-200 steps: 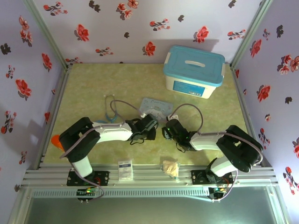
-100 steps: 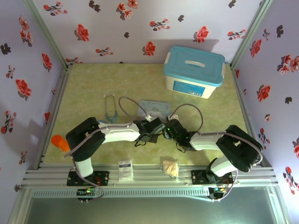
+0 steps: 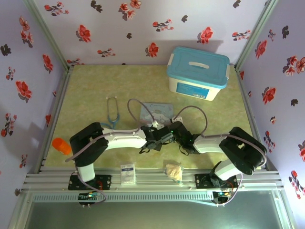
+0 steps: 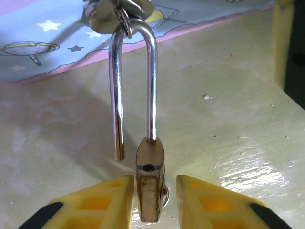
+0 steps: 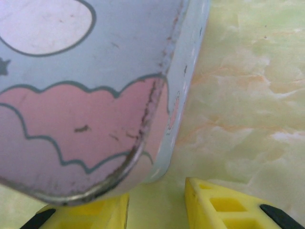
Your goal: Unlock the padlock with the key
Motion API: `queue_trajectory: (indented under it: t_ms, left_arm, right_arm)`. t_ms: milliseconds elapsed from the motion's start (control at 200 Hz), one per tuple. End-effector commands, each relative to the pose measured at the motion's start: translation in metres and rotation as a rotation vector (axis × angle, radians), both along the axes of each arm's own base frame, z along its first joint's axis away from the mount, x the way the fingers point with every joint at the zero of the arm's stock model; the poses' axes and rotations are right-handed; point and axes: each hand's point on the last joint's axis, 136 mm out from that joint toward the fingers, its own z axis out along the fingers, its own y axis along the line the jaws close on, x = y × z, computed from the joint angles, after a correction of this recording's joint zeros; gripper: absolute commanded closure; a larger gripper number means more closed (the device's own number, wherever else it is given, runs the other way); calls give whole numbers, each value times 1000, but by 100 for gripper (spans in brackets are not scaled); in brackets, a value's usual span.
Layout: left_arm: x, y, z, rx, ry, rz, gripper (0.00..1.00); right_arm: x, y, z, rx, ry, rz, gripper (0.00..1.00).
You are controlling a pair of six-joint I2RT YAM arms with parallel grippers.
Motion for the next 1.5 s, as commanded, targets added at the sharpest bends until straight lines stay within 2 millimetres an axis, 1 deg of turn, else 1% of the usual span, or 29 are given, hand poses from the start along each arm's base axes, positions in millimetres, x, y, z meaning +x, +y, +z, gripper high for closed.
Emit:
queue_trajectory:
  t_ms: [0, 190, 260, 400, 505, 675, 850, 905, 960, 1095, 1170, 1200, 1235, 1270, 1300, 1340, 1350, 1360, 1430, 1495]
  left_arm:
    - [7, -3, 6, 68, -63, -18, 72]
    - [3, -9, 10, 53, -62, -32, 71]
    - [2, -12, 14, 19, -67, -40, 71]
    - [1, -26, 24, -83, -80, -82, 70]
    - [1, -31, 26, -95, -82, -97, 71]
    - [0, -30, 28, -105, -80, -94, 71]
    - [3, -27, 35, -126, -90, -87, 70]
    - [5, -24, 42, -156, -102, -79, 69]
    - [8, -20, 55, -199, -121, -67, 68]
    - [19, -5, 83, -360, -139, -17, 54]
    - [24, 5, 96, -437, -158, 1, 50]
    - [25, 9, 101, -459, -168, 7, 47]
    - [26, 13, 105, -480, -180, 9, 41]
    - [28, 16, 107, -497, -190, 16, 32]
    - [29, 19, 108, -513, -194, 22, 23]
    - [31, 22, 108, -539, -192, 35, 8]
    - [31, 23, 108, -545, -193, 41, 3]
    - [32, 24, 108, -549, -193, 47, 1]
    - [35, 31, 107, -586, -199, 85, 0]
    - [37, 33, 106, -629, -204, 109, 0]
  right_arm:
    - [0, -5, -7, -15, 8, -28, 65]
    - [-2, -8, -8, -22, 9, -30, 65]
    - [-2, -9, -8, -18, 7, -34, 65]
    - [-3, -8, -9, -4, 9, -36, 65]
    - [-3, -7, -9, 1, 14, -35, 65]
    - [-6, -10, -11, -5, 17, -37, 65]
    - [-7, -10, -7, 7, 16, -38, 64]
    - [-8, -11, -5, 13, 19, -37, 63]
    - [-10, -11, -1, 26, 21, -39, 62]
    - [-16, -14, 10, 52, 22, -39, 56]
    - [-20, -17, 17, 65, 25, -46, 46]
    - [-22, -18, 19, 71, 31, -42, 39]
    - [-25, -18, 22, 79, 33, -36, 24]
    - [-27, -19, 26, 91, 34, -39, 12]
    - [-29, -21, 28, 100, 34, -41, 7]
    - [-31, -21, 34, 124, 30, -42, 6]
    - [-32, -21, 36, 131, 28, -43, 6]
    - [-32, -21, 37, 138, 26, -41, 6]
    - [-36, -19, 48, 198, 12, -32, 7]
    - [-39, -14, 57, 241, 10, -24, 9]
